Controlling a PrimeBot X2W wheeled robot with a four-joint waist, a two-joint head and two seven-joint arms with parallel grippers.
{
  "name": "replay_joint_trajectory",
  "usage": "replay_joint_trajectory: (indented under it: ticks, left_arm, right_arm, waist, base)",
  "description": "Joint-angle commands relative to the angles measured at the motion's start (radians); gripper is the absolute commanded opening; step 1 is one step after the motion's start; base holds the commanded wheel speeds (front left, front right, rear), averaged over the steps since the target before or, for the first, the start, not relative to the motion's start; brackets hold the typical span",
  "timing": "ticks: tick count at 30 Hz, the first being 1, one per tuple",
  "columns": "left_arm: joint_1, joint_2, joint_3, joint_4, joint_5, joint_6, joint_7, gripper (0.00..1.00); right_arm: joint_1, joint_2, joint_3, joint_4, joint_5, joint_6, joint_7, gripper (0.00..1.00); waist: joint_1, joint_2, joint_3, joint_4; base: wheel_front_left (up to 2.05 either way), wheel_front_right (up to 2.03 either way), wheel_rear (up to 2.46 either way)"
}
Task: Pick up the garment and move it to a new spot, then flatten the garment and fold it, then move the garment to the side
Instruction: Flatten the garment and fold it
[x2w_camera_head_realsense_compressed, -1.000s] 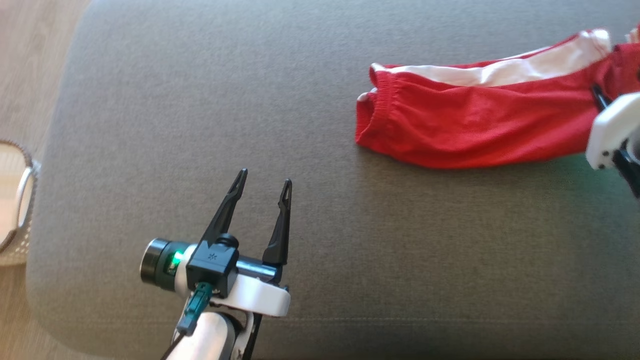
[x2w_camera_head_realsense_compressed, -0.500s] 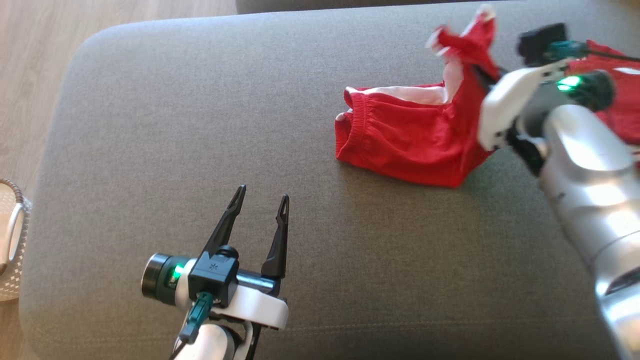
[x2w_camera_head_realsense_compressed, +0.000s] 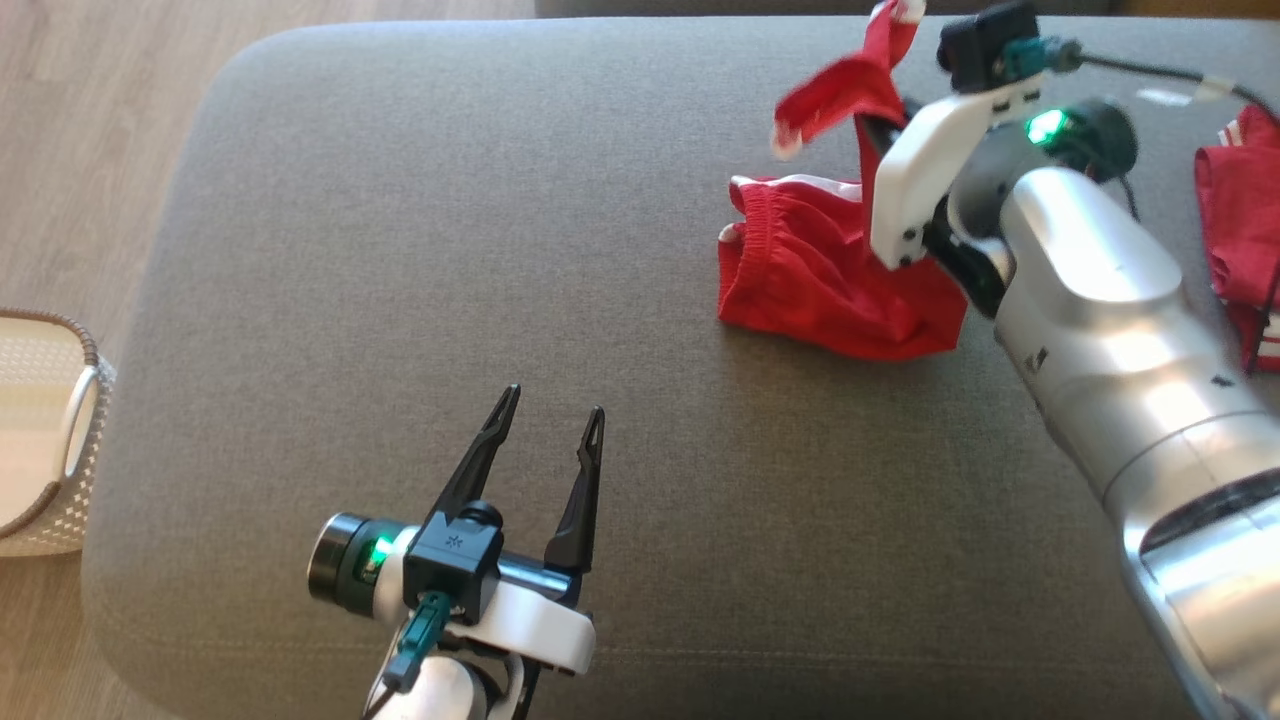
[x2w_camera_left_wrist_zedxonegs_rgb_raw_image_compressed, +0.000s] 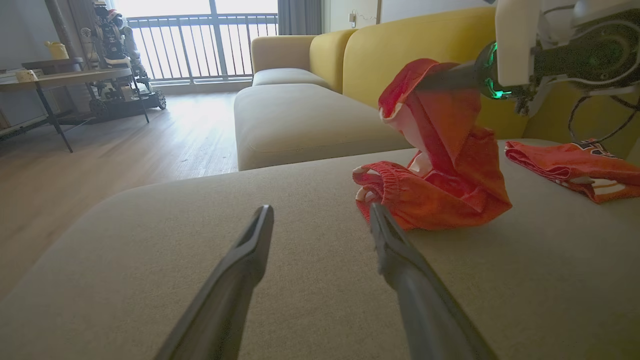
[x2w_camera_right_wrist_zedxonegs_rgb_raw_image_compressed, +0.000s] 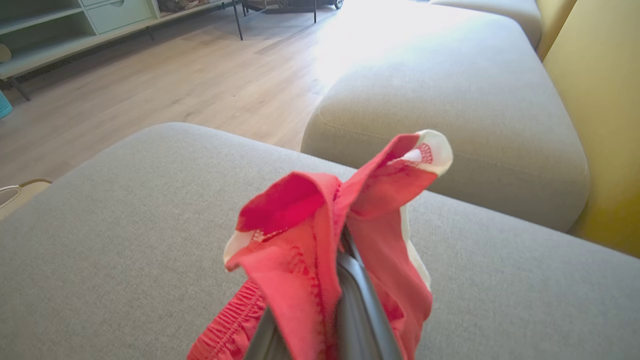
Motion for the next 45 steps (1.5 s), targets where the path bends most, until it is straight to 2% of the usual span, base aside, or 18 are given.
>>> replay_joint_trajectory:
  ticks: [1,5,8,9,10,11,15,18,21,26,30,31,34,39,40,41,45]
  left_arm:
    - [-0.022,-0.006,0.025,-0.029,-0.005,0.000,-0.005,1.00]
    - [-0.015,-0.008,0.026,-0.028,-0.011,0.003,-0.005,1.00]
    - [-0.018,-0.009,0.021,-0.024,-0.015,-0.003,-0.005,1.00]
    - [-0.020,-0.009,0.019,-0.024,-0.015,-0.005,-0.005,1.00]
    - [-0.022,-0.010,0.017,-0.023,-0.015,-0.007,-0.005,1.00]
    - [-0.025,-0.010,0.015,-0.021,-0.015,-0.009,-0.005,1.00]
    - [-0.030,-0.011,0.015,-0.015,-0.013,-0.014,-0.005,1.00]
    - [-0.026,-0.011,0.018,-0.014,-0.012,-0.013,-0.005,1.00]
    - [-0.016,-0.011,0.025,-0.014,-0.012,-0.012,-0.005,1.00]
    - [0.000,-0.009,0.039,-0.022,-0.008,-0.009,-0.005,1.00]
    - [0.007,-0.009,0.040,-0.039,0.000,-0.010,-0.005,1.00]
    - [0.007,-0.009,0.040,-0.039,0.000,-0.010,-0.005,1.00]
    - [0.029,-0.009,0.059,-0.059,-0.007,0.001,-0.005,1.00]
    - [0.058,-0.008,0.080,-0.067,-0.017,0.000,-0.005,1.00]
    - [0.059,-0.008,0.079,-0.067,-0.017,-0.005,-0.005,1.00]
    - [0.059,-0.008,0.076,-0.067,-0.015,-0.009,-0.005,1.00]
    - [0.057,-0.009,0.072,-0.070,-0.007,-0.014,-0.005,1.00]
  right_arm:
    - [-0.043,0.026,-0.003,-0.021,-0.013,-0.001,-0.014,0.00]
    - [-0.034,0.027,-0.008,-0.015,-0.018,-0.001,-0.007,0.00]
    - [0.012,0.027,0.027,-0.061,0.011,-0.001,0.035,0.00]
    - [0.032,0.027,0.046,-0.088,0.027,-0.001,0.052,0.16]
    - [0.052,0.027,0.065,-0.120,0.048,-0.001,0.070,0.55]
    - [0.071,0.027,0.082,-0.152,0.071,-0.001,0.087,1.00]
    - [0.120,0.027,0.130,-0.252,0.147,-0.001,0.132,1.00]
    - [0.118,0.027,0.106,-0.280,0.149,-0.001,0.109,1.00]
    - [0.111,0.017,0.032,-0.278,0.101,-0.001,0.051,1.00]
    - [0.152,-0.087,-0.104,-0.300,-0.010,-0.001,-0.029,1.00]
    - [0.257,-0.133,-0.194,-0.352,-0.068,-0.001,-0.074,1.00]
    - [0.257,-0.133,-0.194,-0.352,-0.068,-0.001,-0.074,1.00]
    - [0.409,-0.131,-0.271,-0.459,-0.091,-0.001,-0.145,1.00]
    - [0.576,-0.093,-0.306,-0.595,-0.139,-0.001,-0.184,1.00]
    - [0.594,-0.086,-0.313,-0.605,-0.151,-0.001,-0.186,0.84]
    - [0.606,-0.082,-0.318,-0.610,-0.164,-0.001,-0.188,0.00]
    - [0.600,-0.073,-0.334,-0.593,-0.209,-0.001,-0.189,0.00]
  waist:
    - [0.0000,0.0000,-0.003,0.004]
    - [0.0000,0.0000,-0.008,0.011]
    - [0.0000,0.0000,-0.004,0.012]
    - [0.0000,0.0000,-0.002,0.011]
    - [0.0000,0.0000,0.001,0.009]
    - [0.0000,0.0000,0.003,0.008]
    - [0.0000,0.0000,0.006,-0.002]
    - [0.0000,0.0000,0.003,-0.012]
    - [0.0000,0.0000,-0.008,-0.024]
    - [0.0000,0.0000,-0.031,-0.053]
    - [0.0000,0.0000,-0.050,-0.067]
    - [0.0000,0.0000,-0.050,-0.067]
    - [0.0000,0.0000,-0.079,-0.081]
    - [0.0000,0.0000,-0.104,-0.086]
    - [0.0000,0.0000,-0.107,-0.079]
    - [0.0000,0.0000,-0.108,-0.070]
    - [0.0000,0.0000,-0.098,-0.037]
  base:
    - [0.00,0.00,0.00]
    - [0.00,0.00,0.00]
    - [0.00,0.00,0.00]
    - [0.00,0.00,0.00]
    - [0.00,0.00,0.00]
    - [0.00,0.00,0.00]
    - [0.00,0.00,0.00]
    - [0.00,0.00,0.00]
    - [0.00,0.00,0.00]
    - [0.00,0.00,0.00]
    - [0.00,0.00,0.00]
    - [0.00,0.00,0.00]
    - [0.00,0.00,0.00]
    - [0.00,0.00,0.00]
    - [0.00,0.00,0.00]
    - [0.00,0.00,0.00]
    - [0.00,0.00,0.00]
